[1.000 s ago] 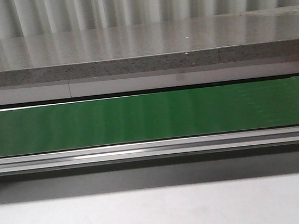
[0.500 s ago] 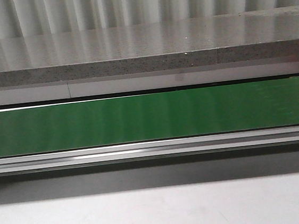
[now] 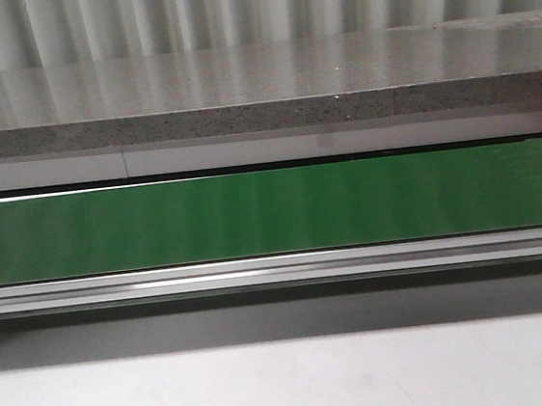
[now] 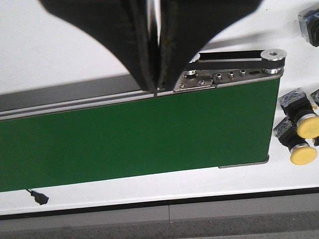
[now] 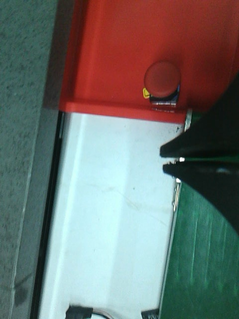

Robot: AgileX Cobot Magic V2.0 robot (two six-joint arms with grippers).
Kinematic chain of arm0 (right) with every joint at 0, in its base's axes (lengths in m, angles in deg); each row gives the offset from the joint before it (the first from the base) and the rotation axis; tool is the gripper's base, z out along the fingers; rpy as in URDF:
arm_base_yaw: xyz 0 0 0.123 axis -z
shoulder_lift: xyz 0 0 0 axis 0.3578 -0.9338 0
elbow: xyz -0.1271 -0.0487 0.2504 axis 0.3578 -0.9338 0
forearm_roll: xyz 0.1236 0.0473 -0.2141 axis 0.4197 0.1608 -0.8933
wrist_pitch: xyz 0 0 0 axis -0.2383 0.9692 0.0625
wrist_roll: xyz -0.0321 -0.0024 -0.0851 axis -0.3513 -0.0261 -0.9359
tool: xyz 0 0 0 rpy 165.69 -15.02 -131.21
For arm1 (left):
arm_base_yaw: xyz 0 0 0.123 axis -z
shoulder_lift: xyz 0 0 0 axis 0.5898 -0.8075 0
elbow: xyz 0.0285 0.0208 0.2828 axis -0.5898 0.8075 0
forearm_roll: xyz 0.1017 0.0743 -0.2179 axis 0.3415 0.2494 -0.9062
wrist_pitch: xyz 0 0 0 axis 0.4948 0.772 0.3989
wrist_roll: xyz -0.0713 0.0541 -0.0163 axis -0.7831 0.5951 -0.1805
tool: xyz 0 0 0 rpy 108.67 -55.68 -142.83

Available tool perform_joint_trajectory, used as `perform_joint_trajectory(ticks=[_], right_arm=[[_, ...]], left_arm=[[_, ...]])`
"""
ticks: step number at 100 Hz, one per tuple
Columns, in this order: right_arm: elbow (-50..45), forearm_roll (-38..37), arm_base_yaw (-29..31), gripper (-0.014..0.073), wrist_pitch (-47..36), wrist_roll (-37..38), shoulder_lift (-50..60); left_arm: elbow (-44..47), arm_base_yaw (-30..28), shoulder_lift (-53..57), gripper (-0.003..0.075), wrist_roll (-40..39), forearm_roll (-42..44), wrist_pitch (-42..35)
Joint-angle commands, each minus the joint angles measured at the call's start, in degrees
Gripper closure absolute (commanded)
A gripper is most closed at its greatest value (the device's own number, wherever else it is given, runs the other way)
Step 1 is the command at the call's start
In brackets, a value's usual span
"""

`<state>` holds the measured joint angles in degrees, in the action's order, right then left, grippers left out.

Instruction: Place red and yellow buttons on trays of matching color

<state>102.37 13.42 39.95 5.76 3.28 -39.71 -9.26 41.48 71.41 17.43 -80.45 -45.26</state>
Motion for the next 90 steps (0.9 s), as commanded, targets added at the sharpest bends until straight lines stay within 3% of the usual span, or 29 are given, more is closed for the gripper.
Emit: perform_joint_trajectory(ticks=[1,16,51,90], right_arm=[[-0.3,1.8,-1.8,0.0657,-2.5,-0.1,6.1],[-3.8,1.9,-5.3,0.0657,-3.0,-0.1,11.6],[-19.9,2.2,-12.1,0.0657,-14.1,2.0,26.6],[-39.9,2.2,-13.0,0.0657,-22.2,2.4,45.6]], left_arm=[[-1.5,0.5,-0.5,0.074,0.0,-0.9,-3.8],[-1.5,0.5,-0.5,0.074,0.0,-0.9,-3.8],[-1.5,0.5,-0.5,0.074,0.0,-0.9,-3.8],[-1.5,0.5,-0.5,0.074,0.0,-0.9,-3.8]])
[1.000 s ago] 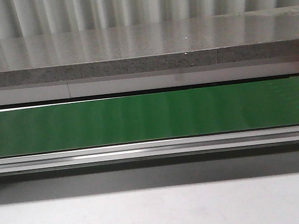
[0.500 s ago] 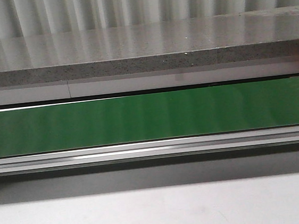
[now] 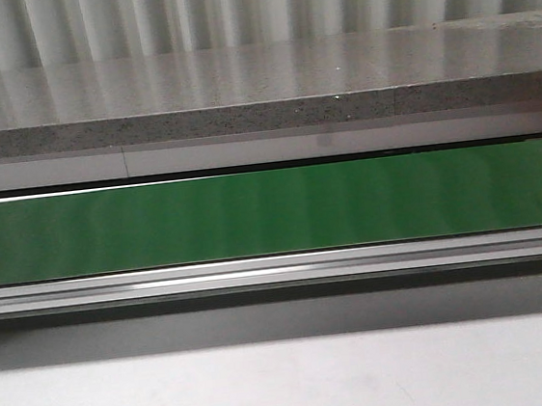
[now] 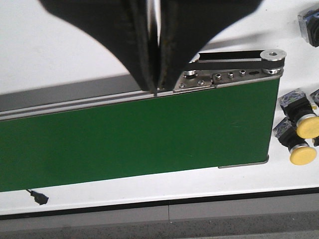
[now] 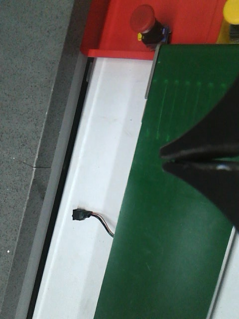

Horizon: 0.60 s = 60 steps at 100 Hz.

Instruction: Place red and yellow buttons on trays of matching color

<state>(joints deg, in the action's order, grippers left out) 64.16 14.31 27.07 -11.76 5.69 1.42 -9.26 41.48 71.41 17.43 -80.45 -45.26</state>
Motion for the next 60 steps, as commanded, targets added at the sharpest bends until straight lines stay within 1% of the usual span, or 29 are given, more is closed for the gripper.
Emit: perform_joint_trajectory(ticks=[1,16,38,60], right_arm=[[-1.9,1.4,-0.2,0.0657,-4.8,0.0,5.1],[-7.8,1.4,-0.2,0.0657,-5.3,0.0,13.0],[-14.1,1.4,-0.2,0.0657,-3.6,0.0,24.2],[-18.8,2.5,-1.1,0.0657,-1.9,0.0,30.1]], left_arm=[[-1.5,0.5,-0.5,0.074,0.0,-0.9,-3.8],[-1.5,0.5,-0.5,0.074,0.0,-0.9,-3.8],[-1.5,0.5,-0.5,0.074,0.0,-0.9,-3.8],[-1.5,0.5,-0.5,0.074,0.0,-0.9,-3.8]])
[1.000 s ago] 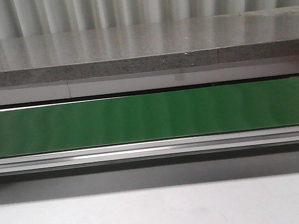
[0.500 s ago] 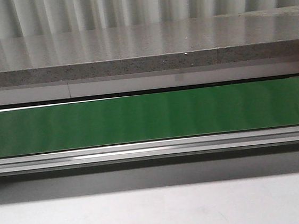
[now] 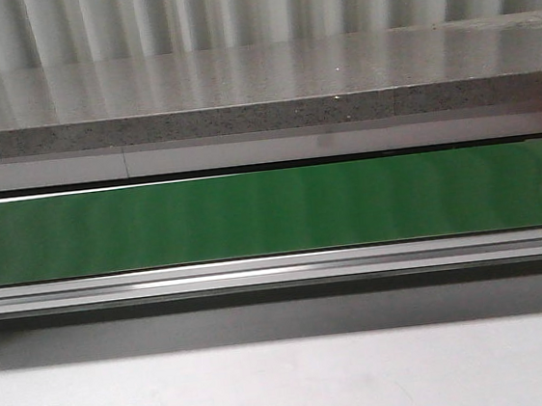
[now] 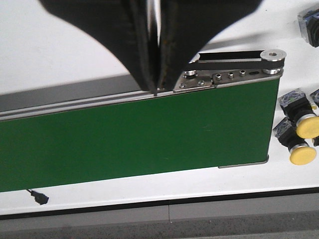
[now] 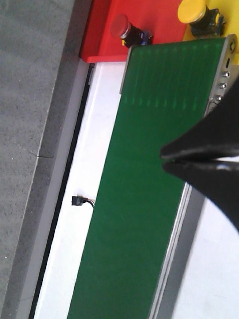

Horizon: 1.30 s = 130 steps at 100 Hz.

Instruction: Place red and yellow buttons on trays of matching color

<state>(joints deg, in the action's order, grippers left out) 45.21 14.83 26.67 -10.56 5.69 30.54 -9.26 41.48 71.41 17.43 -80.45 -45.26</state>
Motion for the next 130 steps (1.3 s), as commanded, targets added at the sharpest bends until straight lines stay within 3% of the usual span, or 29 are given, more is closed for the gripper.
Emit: perform_joint_trajectory(ticks=[1,27,44,68,78,90,107,112,130], right_arm=[[0.1,2.0,-0.8,0.0657,-3.1,0.0,1.0],[-1.6,2.1,-7.3,0.0657,-4.0,0.0,1.4],[-1.6,2.1,-7.9,0.0661,-4.0,0.0,1.4],[-1.6,2.1,-7.9,0.0661,-3.9,0.0,1.4],[-1.6,2.1,-7.9,0.0661,-3.7,0.0,1.4],[-1.6,2.1,-7.9,0.0661,-3.7,0.0,1.4],[-1.7,2.1,-7.9,0.0661,-3.7,0.0,1.4],[-1.7,2.1,-7.9,0.0661,-3.7,0.0,1.4],[-1.7,2.1,-7.9,0.0661,-3.7,0.0,1.4]], left_arm=[[-1.5,0.5,-0.5,0.074,0.0,-0.9,-3.8],[-1.5,0.5,-0.5,0.074,0.0,-0.9,-4.0],[-1.5,0.5,-0.6,0.074,0.0,-0.9,-4.2],[-4.0,0.2,-6.7,0.0739,-12.8,5.3,-3.9],[-6.6,0.2,-11.0,0.0735,-12.8,10.6,-4.2],[-10.9,0.2,-16.4,0.0638,-13.8,14.4,-2.6],[-15.5,0.2,-23.5,0.0326,-15.6,17.1,0.2],[-16.6,0.2,-25.5,0.0269,-17.6,19.2,2.1],[-20.8,-1.1,-31.9,0.026,-25.1,23.6,8.7]])
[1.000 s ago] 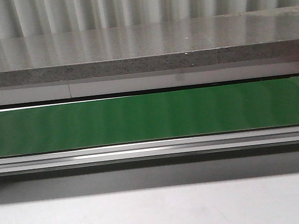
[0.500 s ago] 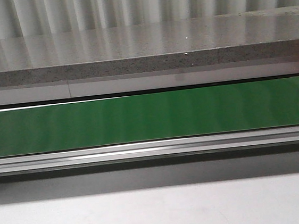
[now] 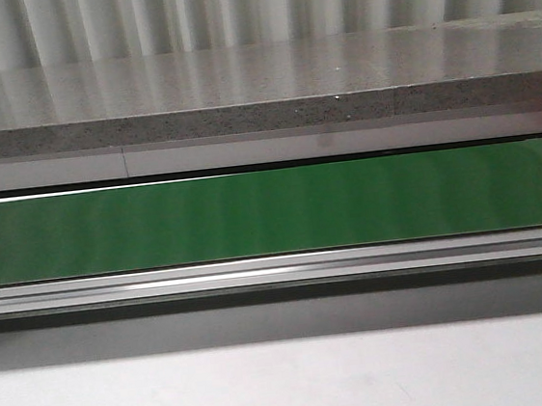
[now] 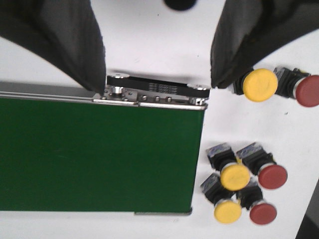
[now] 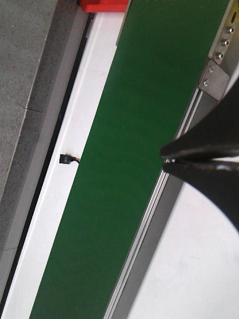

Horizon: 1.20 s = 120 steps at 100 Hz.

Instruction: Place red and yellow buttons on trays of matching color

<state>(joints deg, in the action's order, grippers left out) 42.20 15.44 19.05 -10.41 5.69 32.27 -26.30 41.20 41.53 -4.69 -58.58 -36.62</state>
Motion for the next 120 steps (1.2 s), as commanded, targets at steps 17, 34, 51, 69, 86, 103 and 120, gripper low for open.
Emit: perform_joint_trajectory(ticks=[17,34,51,69,86,103,120], right_arm=[[1.3,1.5,-0.2,0.0661,-3.9,0.0,-0.3],[1.3,1.5,-0.2,0.0661,-3.9,0.0,-0.3],[1.3,1.5,-0.2,0.0661,-3.9,0.0,-0.3],[1.3,1.5,-0.2,0.0661,-3.9,0.0,-0.3],[1.3,1.5,-0.2,0.0661,-3.9,0.0,-0.3],[1.3,1.5,-0.2,0.0661,-3.9,0.0,-0.3],[1.3,1.5,-0.2,0.0661,-3.9,0.0,-0.3]], left_arm=[[-7.7,-6.7,-7.9,0.026,-4.0,0.7,6.1],[-9.6,-16.1,-14.3,0.026,-0.3,-3.7,10.2],[-9.7,-24.9,-20.9,0.026,3.2,-11.5,9.6],[-9.7,-32.5,-27.9,0.026,4.1,-15.4,9.8],[-9.7,-35.6,-33.4,0.026,5.6,-17.0,9.3],[-9.7,-35.6,-36.8,0.026,5.6,-17.7,5.2],[-9.9,-35.6,-39.3,0.026,5.6,-18.7,1.0]])
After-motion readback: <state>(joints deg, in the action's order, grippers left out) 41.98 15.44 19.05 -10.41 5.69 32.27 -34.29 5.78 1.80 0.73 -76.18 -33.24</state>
